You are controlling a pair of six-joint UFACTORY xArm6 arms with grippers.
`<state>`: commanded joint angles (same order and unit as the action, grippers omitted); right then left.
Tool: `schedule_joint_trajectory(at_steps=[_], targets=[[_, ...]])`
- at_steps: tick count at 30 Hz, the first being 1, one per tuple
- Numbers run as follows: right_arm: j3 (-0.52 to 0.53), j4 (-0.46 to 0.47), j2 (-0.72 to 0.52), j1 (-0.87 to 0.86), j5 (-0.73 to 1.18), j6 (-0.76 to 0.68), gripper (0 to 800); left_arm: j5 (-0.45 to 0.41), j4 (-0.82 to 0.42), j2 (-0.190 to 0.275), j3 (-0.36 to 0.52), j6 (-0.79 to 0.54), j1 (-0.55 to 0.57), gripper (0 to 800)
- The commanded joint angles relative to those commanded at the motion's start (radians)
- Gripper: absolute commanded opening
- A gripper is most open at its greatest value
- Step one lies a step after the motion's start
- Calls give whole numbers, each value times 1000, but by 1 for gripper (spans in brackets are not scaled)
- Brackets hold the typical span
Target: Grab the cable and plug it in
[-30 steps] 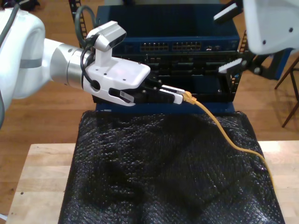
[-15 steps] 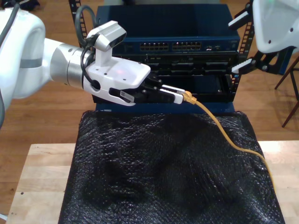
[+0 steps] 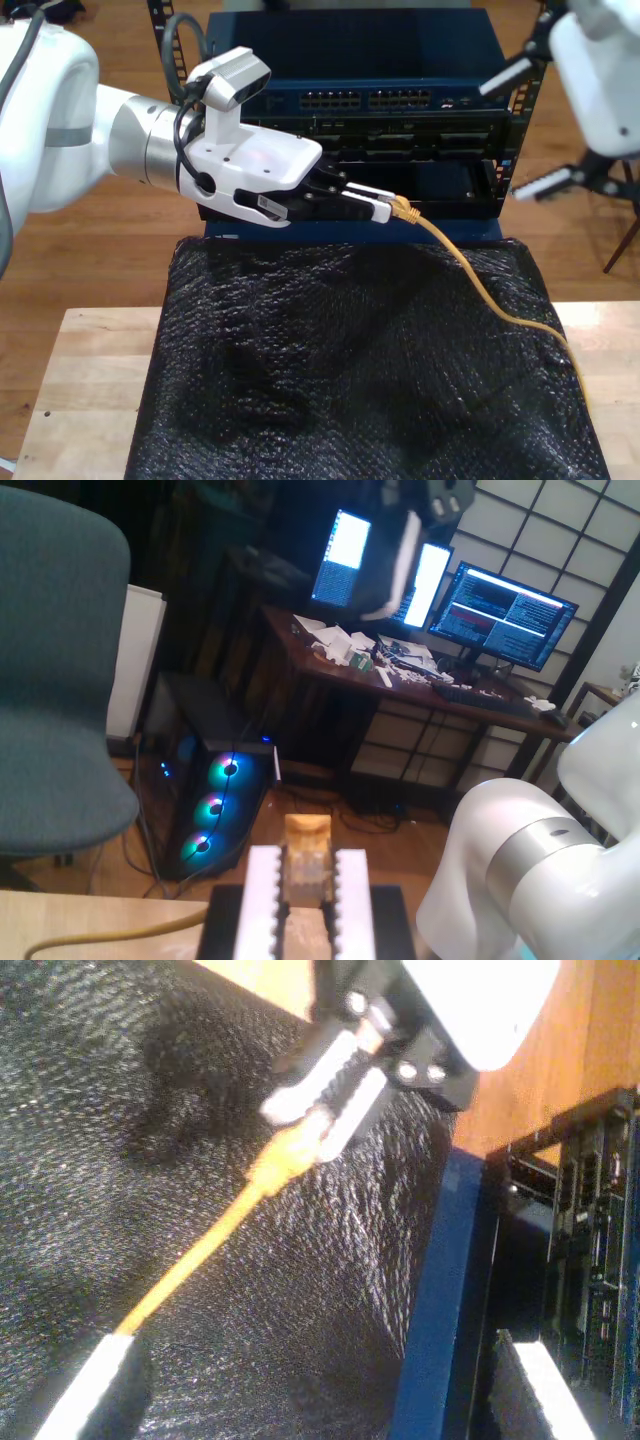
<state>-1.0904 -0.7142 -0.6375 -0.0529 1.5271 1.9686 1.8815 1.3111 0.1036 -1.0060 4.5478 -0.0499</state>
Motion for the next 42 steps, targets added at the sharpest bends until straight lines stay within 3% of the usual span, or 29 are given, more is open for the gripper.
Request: schedule_joint_trajectory(at_steps=[4,16,23,31,42], targets=[[46,-12,-46,-2,-3,43,799,25,9,0,0,2,-2,5],[132,-163,-117,-5,-17,147,798,100,98,-26,3,6,-29,8],[155,-167,-123,-5,-104,146,798,130,100,-37,9,12,-31,9],[256,-209,-215,2,-273,146,798,141,120,-57,43,11,-48,15],[269,-227,-227,14,-284,146,792,160,187,-87,55,11,-81,15]])
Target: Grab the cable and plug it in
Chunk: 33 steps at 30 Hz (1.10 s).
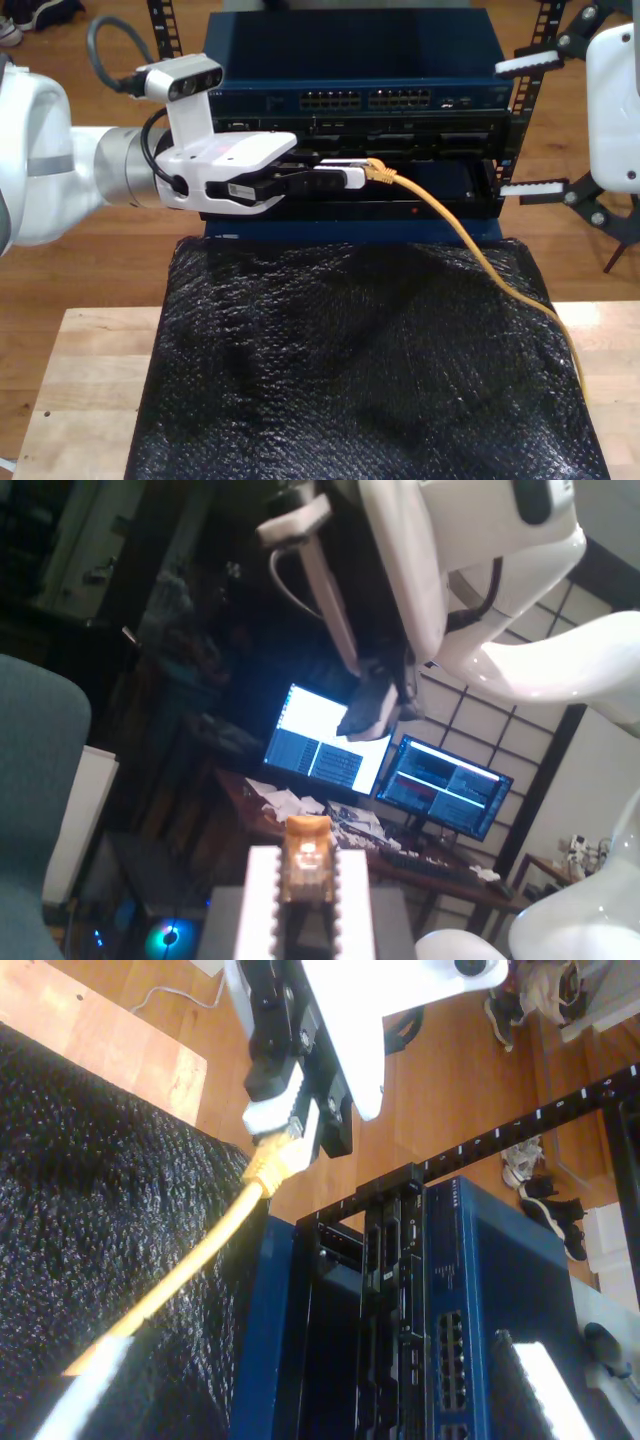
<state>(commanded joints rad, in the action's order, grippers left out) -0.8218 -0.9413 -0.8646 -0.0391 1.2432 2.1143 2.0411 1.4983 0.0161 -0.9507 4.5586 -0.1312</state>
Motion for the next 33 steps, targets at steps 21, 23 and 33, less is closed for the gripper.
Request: schedule_joint_trajectory(at_steps=[21,23,33], targets=[[-2,-2,26,97,-26,40,776,34,37,-18,0,11,-5,21],[-3,-3,35,98,-26,40,773,34,37,-18,0,11,-5,21],[-5,-43,86,149,-84,75,776,34,37,-18,0,11,-5,22]])
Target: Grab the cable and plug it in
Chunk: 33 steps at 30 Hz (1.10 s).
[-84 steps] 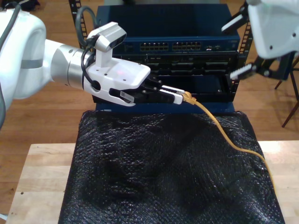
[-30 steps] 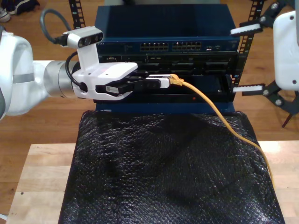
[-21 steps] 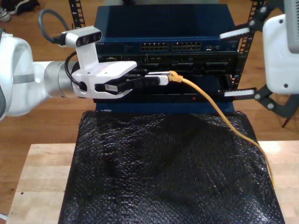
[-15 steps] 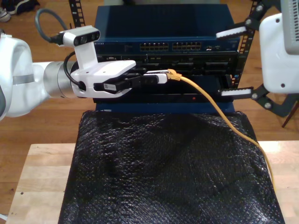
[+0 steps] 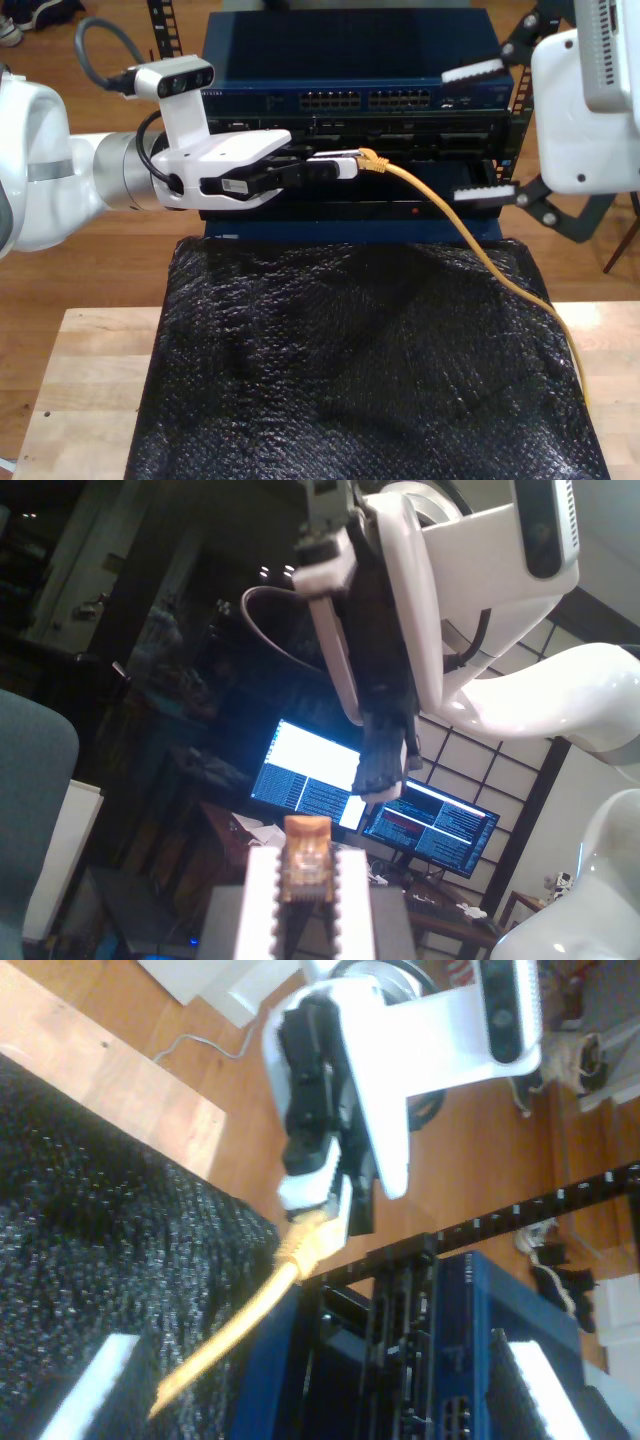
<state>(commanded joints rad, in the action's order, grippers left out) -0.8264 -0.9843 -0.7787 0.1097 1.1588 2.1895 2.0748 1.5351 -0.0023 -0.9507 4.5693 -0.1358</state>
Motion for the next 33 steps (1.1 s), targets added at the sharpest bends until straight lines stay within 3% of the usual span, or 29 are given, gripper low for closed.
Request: schedule_joint_trajectory(at_steps=[9,20,25,33], targets=[[-11,8,107,195,-169,3,776,0,0,-3,0,2,0,22],[11,20,100,203,-186,2,796,23,14,-12,0,8,0,22],[12,20,86,203,-189,2,709,51,46,-26,0,17,-14,26],[9,18,68,203,-195,3,695,71,60,-46,2,44,-20,29]])
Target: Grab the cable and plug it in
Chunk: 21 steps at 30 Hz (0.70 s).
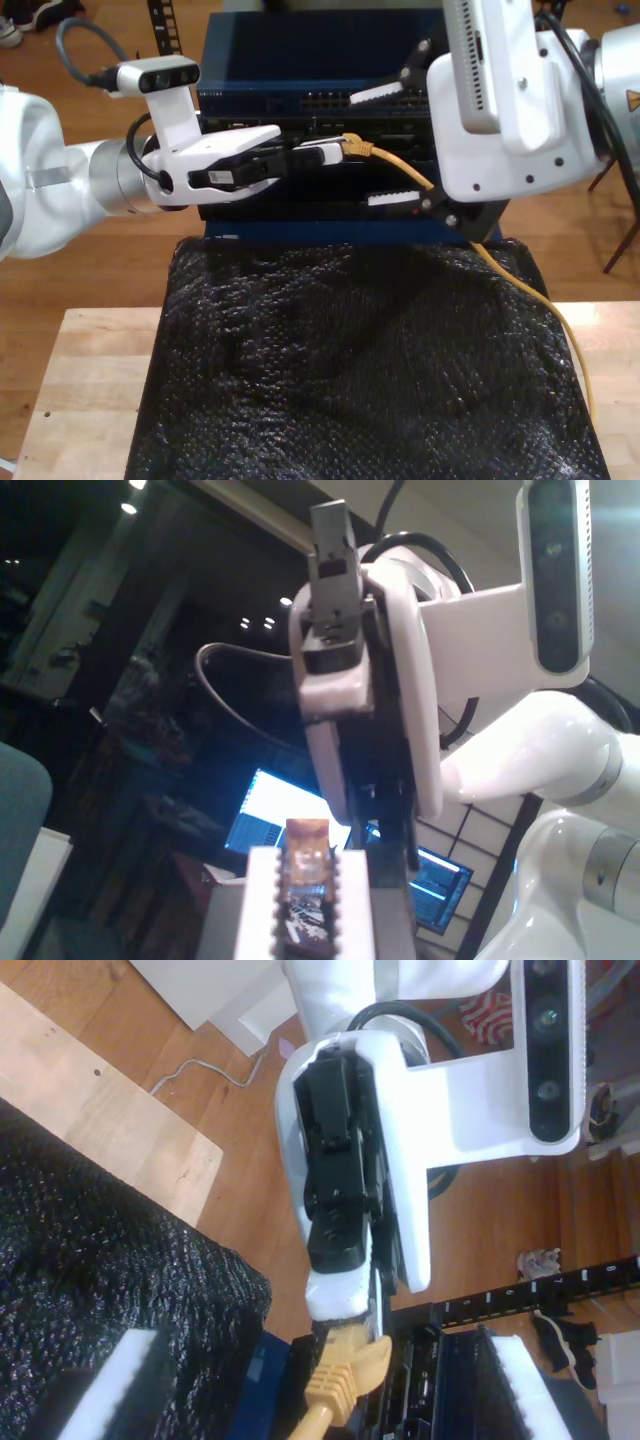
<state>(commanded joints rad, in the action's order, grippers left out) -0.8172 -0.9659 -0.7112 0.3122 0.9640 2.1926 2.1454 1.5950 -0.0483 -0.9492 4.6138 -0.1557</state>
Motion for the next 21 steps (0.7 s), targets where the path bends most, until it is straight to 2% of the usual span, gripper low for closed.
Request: schedule_joint_trajectory(at_steps=[4,9,15,19,21], targets=[[3,5,0,0,-43,2,658,3,0,-5,0,9,0,29],[5,8,0,0,-46,0,618,12,2,-35,0,55,0,26],[12,9,0,6,-46,2,588,12,2,-35,0,58,0,26],[15,9,0,12,-51,2,518,17,0,-35,0,58,0,26],[18,9,0,14,-54,2,508,21,2,-35,-2,58,0,26]])
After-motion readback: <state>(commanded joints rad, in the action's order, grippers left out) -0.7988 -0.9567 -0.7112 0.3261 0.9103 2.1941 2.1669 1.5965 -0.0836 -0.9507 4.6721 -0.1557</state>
